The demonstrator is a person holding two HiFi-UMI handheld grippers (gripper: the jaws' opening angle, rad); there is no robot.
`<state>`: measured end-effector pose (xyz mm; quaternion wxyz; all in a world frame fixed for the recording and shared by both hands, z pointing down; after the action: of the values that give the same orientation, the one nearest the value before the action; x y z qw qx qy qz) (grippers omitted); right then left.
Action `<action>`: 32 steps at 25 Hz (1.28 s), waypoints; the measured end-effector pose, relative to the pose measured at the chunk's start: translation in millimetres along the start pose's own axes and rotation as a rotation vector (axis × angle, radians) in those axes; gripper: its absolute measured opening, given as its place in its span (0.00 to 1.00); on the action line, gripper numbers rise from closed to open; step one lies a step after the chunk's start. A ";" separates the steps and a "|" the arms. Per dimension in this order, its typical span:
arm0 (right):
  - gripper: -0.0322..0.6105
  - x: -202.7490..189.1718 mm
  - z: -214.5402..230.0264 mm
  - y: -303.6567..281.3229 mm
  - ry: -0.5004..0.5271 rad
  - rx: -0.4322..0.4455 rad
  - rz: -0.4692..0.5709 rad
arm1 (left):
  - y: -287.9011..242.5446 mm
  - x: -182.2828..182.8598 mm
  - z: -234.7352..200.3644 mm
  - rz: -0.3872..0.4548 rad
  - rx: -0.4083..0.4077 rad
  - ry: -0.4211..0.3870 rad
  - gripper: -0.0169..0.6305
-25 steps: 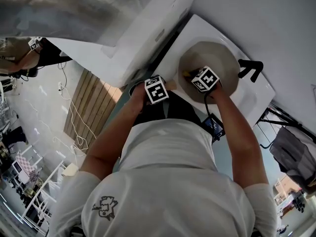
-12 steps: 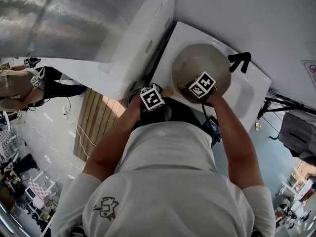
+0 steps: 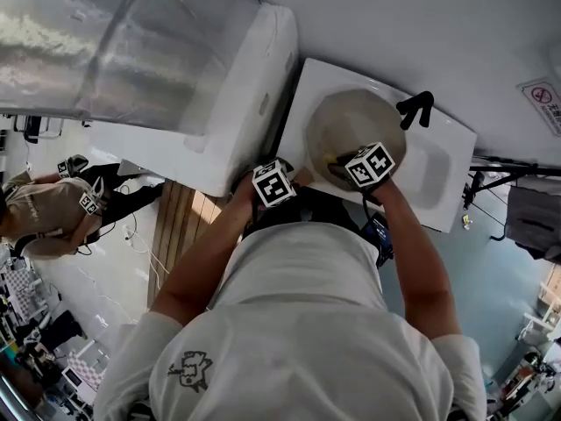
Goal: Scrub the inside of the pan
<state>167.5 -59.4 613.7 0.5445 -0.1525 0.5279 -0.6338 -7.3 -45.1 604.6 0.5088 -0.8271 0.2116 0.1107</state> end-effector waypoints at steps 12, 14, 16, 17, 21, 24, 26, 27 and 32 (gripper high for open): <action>0.15 1.4 -13.7 37.2 -0.060 -0.134 0.130 | 24.6 22.7 4.8 0.120 -0.048 -0.024 0.31; 0.14 -1.1 -21.2 49.9 -0.071 -0.167 0.165 | 30.8 26.9 10.1 0.159 -0.068 -0.033 0.31; 0.14 -1.5 -29.1 62.7 -0.075 -0.205 0.207 | 39.7 33.4 13.5 0.216 -0.069 -0.048 0.28; 0.14 -1.1 -33.4 68.7 -0.075 -0.224 0.229 | 44.7 36.7 14.5 0.246 -0.068 -0.056 0.26; 0.14 -7.1 -54.6 90.8 -0.056 -0.296 0.297 | 61.8 45.9 25.7 0.351 -0.080 -0.086 0.20; 0.14 -13.3 -70.6 114.6 -0.051 -0.338 0.374 | 77.0 50.3 41.3 0.419 -0.066 -0.106 0.15; 0.14 -15.8 -79.5 132.8 -0.048 -0.358 0.434 | 89.6 52.5 51.8 0.465 -0.036 -0.117 0.11; 0.14 -17.7 -83.5 141.9 -0.045 -0.363 0.461 | 95.7 53.6 57.1 0.490 -0.015 -0.121 0.09; 0.14 -37.9 -101.0 186.7 -0.001 -0.371 0.562 | 118.0 55.5 89.7 0.586 0.122 -0.112 0.03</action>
<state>202.4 51.7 432.2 0.6611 -0.0975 0.6553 -0.3521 -9.8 -24.9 447.6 0.5151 -0.6913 0.4188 0.2853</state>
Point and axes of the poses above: the fingertips, and each gripper's own axes: y backward along the fingers, z to its right, x out of its top, the point moved 8 cm from there along y, backward along the fingers, and after that the axes turned 11 degrees about -x, right-handed, at the moved point
